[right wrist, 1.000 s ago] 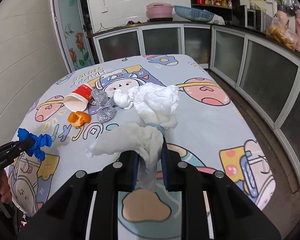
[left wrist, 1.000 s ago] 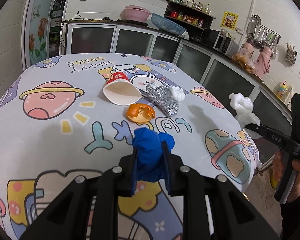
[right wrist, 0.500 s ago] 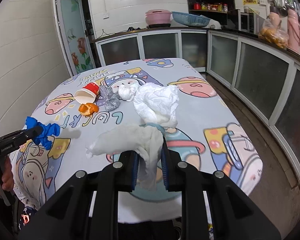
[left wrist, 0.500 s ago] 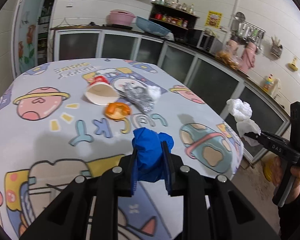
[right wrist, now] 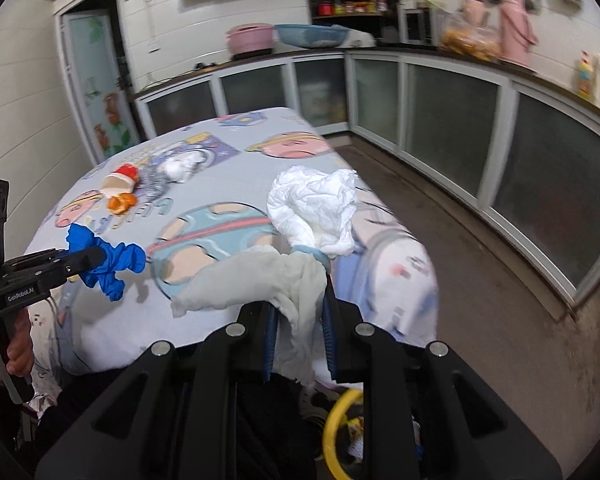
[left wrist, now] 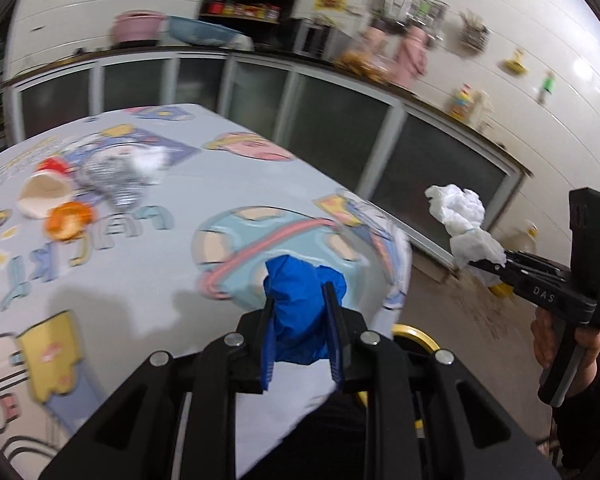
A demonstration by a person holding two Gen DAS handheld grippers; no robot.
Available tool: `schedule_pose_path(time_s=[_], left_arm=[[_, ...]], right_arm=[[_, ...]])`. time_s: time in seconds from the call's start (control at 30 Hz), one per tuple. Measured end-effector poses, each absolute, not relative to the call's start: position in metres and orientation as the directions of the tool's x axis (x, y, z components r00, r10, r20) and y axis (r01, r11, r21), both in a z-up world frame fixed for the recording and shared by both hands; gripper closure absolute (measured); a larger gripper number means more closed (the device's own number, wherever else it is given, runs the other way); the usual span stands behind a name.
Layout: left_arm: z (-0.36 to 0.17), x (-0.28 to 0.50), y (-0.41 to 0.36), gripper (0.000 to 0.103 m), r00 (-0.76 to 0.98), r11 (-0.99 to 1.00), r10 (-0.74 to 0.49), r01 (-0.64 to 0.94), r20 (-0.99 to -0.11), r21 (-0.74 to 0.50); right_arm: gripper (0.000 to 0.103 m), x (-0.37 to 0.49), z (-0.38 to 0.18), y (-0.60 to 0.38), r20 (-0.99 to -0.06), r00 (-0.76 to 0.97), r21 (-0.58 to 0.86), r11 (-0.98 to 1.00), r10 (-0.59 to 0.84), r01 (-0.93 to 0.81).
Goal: Collect trash
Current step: 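Carry blue cloth (left tool) and white tissue (right tool) into the bin, opening both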
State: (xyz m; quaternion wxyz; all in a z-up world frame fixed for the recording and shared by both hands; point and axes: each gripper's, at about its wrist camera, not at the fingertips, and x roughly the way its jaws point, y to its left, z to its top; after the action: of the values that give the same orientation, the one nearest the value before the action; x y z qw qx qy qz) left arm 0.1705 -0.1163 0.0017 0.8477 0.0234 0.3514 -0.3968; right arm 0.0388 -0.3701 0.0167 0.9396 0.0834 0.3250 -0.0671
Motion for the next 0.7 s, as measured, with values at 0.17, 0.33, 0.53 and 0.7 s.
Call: schedule_pose_path(time_s=[0.17, 0.33, 0.53, 0.7], left_arm=[[-0.005, 0.152, -0.172, 0.083, 0.353, 0.591, -0.698, 0.776, -0.623, -0.222], [-0.016, 0.133, -0.231, 0.083, 0.269, 0.498, -0.708, 0.846, -0.653, -0.192], [-0.039, 0.112, -0.29, 0.083, 0.164, 0.393, -0.697, 0.902, -0.698, -0.18], [-0.066, 0.092, -0.328, 0.083, 0.09, 0.323, -0.672, 0.929, -0.735, -0.181]], right_arm=[[0.084, 0.004, -0.002, -0.403, -0.647, 0.75, 0.123, 0.953, -0.136, 0.278], [0.084, -0.03, -0.027, -0.431, -0.688, 0.698, 0.105, 0.924, -0.2, 0.367], [0.084, -0.053, -0.06, -0.455, -0.737, 0.639, 0.116, 0.889, -0.222, 0.443], [0.084, -0.059, -0.096, -0.468, -0.803, 0.558, 0.103, 0.872, -0.211, 0.478]])
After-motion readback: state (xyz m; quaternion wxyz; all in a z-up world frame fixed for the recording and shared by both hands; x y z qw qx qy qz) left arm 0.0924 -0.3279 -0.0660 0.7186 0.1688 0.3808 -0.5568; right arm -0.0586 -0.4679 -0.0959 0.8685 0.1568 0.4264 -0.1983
